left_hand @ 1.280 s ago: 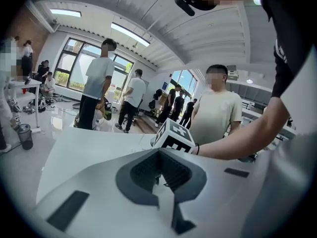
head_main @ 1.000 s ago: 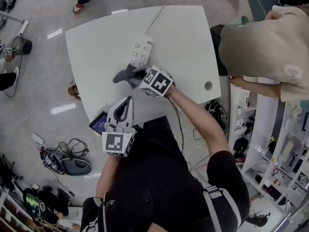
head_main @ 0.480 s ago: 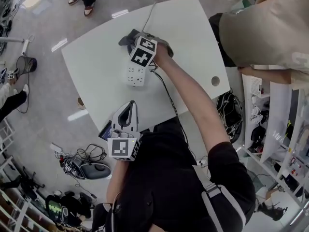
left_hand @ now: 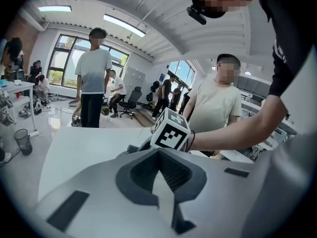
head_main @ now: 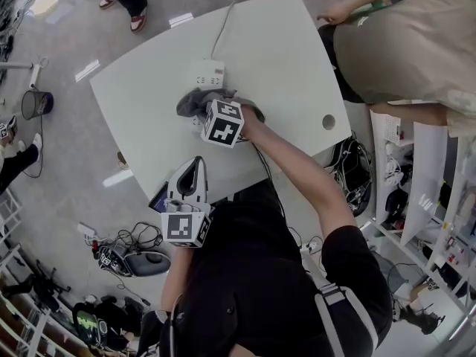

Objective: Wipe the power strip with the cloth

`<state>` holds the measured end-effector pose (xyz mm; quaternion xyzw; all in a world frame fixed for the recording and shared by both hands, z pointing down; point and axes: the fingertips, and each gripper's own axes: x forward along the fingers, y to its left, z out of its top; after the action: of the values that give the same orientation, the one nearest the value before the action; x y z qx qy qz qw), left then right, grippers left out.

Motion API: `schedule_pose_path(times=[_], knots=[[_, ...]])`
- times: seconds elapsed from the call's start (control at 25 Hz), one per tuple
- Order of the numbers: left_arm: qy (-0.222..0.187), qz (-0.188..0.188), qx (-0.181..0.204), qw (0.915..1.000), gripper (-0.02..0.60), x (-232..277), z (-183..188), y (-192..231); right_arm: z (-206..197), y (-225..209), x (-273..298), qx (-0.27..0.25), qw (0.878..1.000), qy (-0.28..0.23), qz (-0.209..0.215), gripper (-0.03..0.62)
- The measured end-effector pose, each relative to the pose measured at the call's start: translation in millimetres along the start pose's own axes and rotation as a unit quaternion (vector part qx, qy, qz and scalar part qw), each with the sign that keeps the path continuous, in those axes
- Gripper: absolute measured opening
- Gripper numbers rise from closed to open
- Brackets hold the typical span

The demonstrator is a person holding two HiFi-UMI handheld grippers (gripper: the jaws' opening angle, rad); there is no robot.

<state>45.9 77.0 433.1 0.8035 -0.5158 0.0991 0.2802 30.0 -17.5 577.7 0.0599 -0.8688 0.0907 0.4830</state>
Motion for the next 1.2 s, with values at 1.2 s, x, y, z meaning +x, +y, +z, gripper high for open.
schedule_pose_path(times=[1.2], knots=[[0.011, -0.012, -0.016, 0.9997, 0.032, 0.1, -10.2, -4.4, 0.5, -15.8, 0.6, 0.053, 0.998, -0.001, 0.03, 0.046]])
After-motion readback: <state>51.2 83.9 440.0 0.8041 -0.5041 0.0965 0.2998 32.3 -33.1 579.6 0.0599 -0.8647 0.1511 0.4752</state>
